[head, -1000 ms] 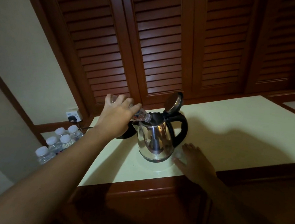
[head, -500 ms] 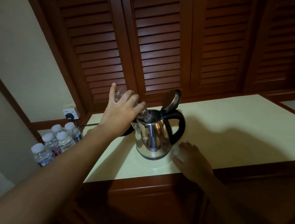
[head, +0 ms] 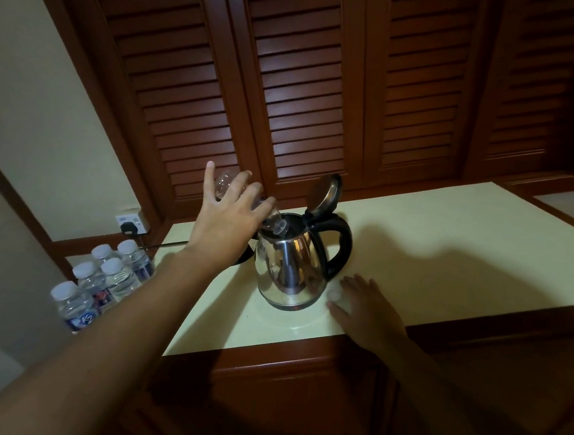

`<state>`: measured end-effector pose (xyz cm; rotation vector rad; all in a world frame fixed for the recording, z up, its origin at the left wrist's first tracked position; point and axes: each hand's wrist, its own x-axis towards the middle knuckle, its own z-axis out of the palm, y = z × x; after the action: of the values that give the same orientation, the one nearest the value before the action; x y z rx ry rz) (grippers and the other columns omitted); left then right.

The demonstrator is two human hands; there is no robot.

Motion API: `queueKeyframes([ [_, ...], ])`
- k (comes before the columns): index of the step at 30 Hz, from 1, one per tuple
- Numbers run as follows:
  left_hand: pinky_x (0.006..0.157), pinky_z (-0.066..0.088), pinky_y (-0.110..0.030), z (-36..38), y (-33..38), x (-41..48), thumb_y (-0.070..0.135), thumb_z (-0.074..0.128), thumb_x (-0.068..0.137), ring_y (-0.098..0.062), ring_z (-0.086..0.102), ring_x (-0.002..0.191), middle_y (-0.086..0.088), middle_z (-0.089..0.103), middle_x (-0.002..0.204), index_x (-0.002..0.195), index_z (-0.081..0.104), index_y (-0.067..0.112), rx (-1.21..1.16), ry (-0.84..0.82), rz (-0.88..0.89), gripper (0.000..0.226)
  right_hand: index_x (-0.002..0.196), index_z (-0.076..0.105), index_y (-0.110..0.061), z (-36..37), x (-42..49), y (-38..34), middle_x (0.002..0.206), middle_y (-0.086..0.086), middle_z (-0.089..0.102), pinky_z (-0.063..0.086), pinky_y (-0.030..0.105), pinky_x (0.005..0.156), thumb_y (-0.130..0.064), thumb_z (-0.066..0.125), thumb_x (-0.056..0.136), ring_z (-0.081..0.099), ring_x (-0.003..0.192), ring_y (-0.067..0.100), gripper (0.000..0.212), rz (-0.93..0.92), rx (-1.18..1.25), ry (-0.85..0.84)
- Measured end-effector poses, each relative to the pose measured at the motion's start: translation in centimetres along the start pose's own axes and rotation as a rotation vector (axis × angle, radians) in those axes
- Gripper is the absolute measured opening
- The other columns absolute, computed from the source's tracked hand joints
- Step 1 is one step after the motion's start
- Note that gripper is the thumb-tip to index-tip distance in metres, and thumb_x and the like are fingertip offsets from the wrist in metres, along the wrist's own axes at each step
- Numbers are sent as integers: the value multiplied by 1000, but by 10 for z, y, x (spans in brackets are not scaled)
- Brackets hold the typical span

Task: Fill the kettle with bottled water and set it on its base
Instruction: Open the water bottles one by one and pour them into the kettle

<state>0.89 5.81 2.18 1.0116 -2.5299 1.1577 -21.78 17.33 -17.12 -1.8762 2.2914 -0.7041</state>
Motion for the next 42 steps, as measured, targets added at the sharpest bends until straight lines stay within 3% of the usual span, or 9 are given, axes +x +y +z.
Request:
queueKeyframes([
  [8,121,7,-75,2,-6,-7,27,71,85,-34,41,139,-7,51,146,161,32,29,-133,-123,-126,85,140,55,-26,-1,0,4,159,-3,39,4,41,126,-50,39,101,21,152,18,48,-41,9,-6],
  [12,114,33,-57,2,-8,-29,42,63,97,-27,45,133,-1,58,143,156,33,32,-589,-170,-416,66,129,61,-22,-3,-3,3,141,-3,58,8,36,123,-47,44,101,41,140,18,41,-27,98,62],
  [16,81,51,-36,-1,9,-69,42,66,100,-16,62,101,11,66,114,134,50,35,-1150,-96,-634,39,128,62,-19,-9,-10,-6,125,-3,66,24,29,114,-44,48,100,56,120,17,40,-59,204,109],
  [20,73,54,-23,3,37,-111,37,71,97,-2,68,94,25,70,108,123,59,41,-1432,-113,-572,29,126,63,-21,-28,-25,-29,117,-9,63,37,22,90,-36,64,96,53,108,11,33,-121,360,212],
  [27,77,52,-10,8,67,-152,21,84,87,2,70,92,28,73,103,110,70,48,-1458,-225,-450,39,120,62,-30,-60,-47,-54,109,-25,55,34,8,89,-41,68,92,50,103,-4,31,-280,364,2],
  [32,76,55,-18,3,68,-150,43,79,82,-10,73,87,12,78,99,105,77,46,-1588,-257,-437,23,125,62,-41,-69,-59,-55,121,-21,64,41,16,95,-40,68,92,57,111,-4,33,-227,405,-55],
  [35,56,55,-29,-2,66,-145,23,75,95,-21,71,66,-3,78,81,106,81,41,-1744,-330,-421,22,121,69,-33,-76,-68,-57,121,-18,68,38,5,93,-29,73,90,60,111,-6,31,-179,537,-18],
  [38,49,48,-33,-3,69,-137,38,74,85,-40,63,54,-17,73,69,110,82,32,-1883,-421,-444,27,123,71,-30,-82,-75,-56,112,-20,71,44,10,90,-25,75,89,63,108,-5,34,-171,576,32],
  [42,43,42,-27,0,85,-120,41,77,72,-36,61,57,-29,70,72,100,82,12,-2130,-559,-539,41,122,73,-26,-90,-78,-46,111,-18,72,49,17,93,-24,73,91,65,108,-3,30,-177,569,93],
])
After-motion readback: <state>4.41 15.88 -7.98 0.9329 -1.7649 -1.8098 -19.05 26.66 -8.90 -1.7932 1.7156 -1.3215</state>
